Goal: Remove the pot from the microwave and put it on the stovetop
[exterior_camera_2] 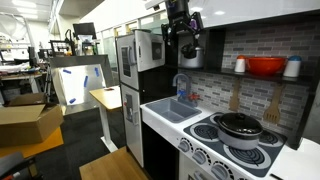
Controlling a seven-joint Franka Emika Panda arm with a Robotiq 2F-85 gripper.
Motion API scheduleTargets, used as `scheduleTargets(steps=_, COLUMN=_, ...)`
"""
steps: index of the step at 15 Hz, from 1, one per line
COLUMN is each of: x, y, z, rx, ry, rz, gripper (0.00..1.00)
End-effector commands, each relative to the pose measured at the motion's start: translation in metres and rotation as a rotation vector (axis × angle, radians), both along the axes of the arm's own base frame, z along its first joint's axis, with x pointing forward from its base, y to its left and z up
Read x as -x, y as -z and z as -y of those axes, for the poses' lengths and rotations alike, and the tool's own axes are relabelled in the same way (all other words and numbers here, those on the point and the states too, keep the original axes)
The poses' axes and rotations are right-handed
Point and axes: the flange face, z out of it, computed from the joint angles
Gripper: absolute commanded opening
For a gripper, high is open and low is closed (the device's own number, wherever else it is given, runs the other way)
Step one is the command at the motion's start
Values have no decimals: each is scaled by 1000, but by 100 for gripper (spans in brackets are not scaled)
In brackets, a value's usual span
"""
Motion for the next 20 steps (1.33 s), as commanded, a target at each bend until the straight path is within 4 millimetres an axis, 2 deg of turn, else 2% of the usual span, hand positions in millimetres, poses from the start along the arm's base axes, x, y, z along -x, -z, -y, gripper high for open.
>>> scheduleTargets(steps=1, x=-14, y=2, z=4, rx=-7, ry=-15, rz=22, gripper=100)
scheduleTargets(steps=8, x=-32, y=8, z=-3, rx=-10, ry=-32, rz=30, gripper=100)
scheduleTargets(steps=9, x=-34, y=9, z=-4, rx=-9, ry=-35, rz=29, gripper=97)
scheduleTargets(steps=10, x=-34, y=8, z=-5, rx=-10, ry=-38, rz=32, gripper=73)
scheduleTargets(steps=11, x=-36, y=8, z=-5, rx=-10, ry=-40, rz=36, gripper=73)
scheduleTargets(steps=12, x=-36, y=8, z=-6, rx=-9, ry=-42, rz=36, gripper=68)
scheduleTargets(steps=20, x=-35, y=6, z=-7, rx=-6, ry=-46, rz=46, gripper=12)
